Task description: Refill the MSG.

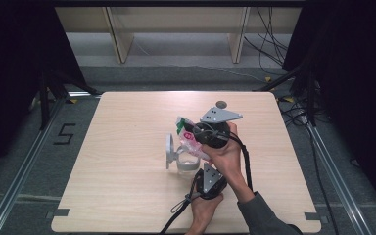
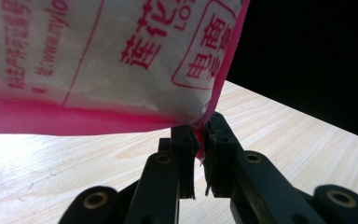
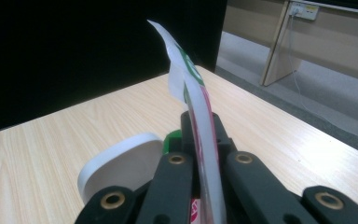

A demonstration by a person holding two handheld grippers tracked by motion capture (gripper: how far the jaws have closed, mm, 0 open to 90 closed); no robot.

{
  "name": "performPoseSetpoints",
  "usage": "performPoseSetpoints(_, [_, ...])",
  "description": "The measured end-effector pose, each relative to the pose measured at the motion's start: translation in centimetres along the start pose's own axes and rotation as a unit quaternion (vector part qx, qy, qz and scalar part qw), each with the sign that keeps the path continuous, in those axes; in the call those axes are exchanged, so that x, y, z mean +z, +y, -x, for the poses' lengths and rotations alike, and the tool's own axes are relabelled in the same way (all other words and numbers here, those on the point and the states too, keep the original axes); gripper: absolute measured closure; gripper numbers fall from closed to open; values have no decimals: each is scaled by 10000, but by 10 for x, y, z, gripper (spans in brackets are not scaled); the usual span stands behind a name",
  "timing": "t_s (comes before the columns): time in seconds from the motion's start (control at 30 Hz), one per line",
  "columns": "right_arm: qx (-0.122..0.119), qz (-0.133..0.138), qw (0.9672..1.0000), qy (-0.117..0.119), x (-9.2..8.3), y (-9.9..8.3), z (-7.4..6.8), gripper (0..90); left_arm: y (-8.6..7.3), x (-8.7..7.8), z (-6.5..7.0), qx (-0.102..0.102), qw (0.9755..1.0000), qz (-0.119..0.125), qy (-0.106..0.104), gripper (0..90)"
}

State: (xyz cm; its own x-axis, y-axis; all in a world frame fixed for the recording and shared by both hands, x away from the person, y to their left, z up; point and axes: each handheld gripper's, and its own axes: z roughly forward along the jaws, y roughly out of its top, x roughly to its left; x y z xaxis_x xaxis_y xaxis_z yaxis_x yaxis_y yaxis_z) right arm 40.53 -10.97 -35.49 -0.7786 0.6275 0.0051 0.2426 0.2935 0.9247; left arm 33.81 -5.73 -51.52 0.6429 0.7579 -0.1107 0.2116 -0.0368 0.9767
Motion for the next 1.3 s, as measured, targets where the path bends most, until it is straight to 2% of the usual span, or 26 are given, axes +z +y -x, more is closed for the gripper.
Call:
performPoseSetpoints(0.1, [-3,-20,10000,20,0,0,-1,900,0,0,0,7,10000,-5,-8,829])
performPoseSetpoints(0.2, [-144,-5,9999,-1,1,0,0,900,0,0,0,0,10000,14,-5,829])
performPoseSetpoints(0.23, [-144,-5,9999,-1,1,0,0,900,0,0,0,0,10000,14,-5,829])
performPoseSetpoints(0.27, [-31,-21,10000,43,1,0,-1,900,0,0,0,19,10000,12,-5,829])
performPoseSetpoints(0.33, [-149,10,9999,6,2,0,0,900,0,0,1,11,10000,21,8,829])
performPoseSetpoints(0.43, [-77,-1,9999,67,2,0,-1,900,0,0,0,18,10000,10,-5,829])
performPoseSetpoints(0.47, [-200,58,9998,22,2,0,0,900,0,0,0,10,10000,21,-2,829])
performPoseSetpoints(0.57, [-212,26,9998,20,2,0,0,900,1,0,0,2,10000,2,-26,829])
performPoseSetpoints(0.6, [-132,-36,9999,54,2,0,-1,900,1,0,0,13,10000,3,-21,829])
performPoseSetpoints(0.63, [-219,20,9998,18,2,0,0,900,1,0,1,17,10000,14,-20,829])
performPoseSetpoints(0.73, [-279,-29,9996,17,3,0,0,900,0,1,1,18,10000,-19,-45,829])
performPoseSetpoints(0.77, [-171,-47,9998,55,4,-1,-1,900,0,0,1,32,10000,-19,-52,829])
performPoseSetpoints(0.83, [-169,-68,9998,86,4,-1,-2,900,0,0,1,40,10000,-22,-46,830])
performPoseSetpoints(0.87, [-214,-120,9997,51,4,-1,-2,900,0,4,5,-272,9993,239,-106,829])
performPoseSetpoints(0.9, [-214,-120,9997,51,4,-1,-2,900,0,4,5,-272,9993,239,-106,829])
performPoseSetpoints(0.93, [-210,-125,9997,22,4,-1,-3,900,0,5,6,-361,9988,308,-117,829])
performPoseSetpoints(1.2, [-249,-134,9996,44,5,-1,-3,900,0,6,6,-357,9988,308,-138,829])
performPoseSetpoints(1.23, [-309,-89,9995,-16,6,-2,-2,900,0,6,5,-287,9992,261,-100,829])
performPoseSetpoints(1.3, [-263,-143,9995,33,6,-2,-3,900,0,6,6,-304,9991,271,-100,828])
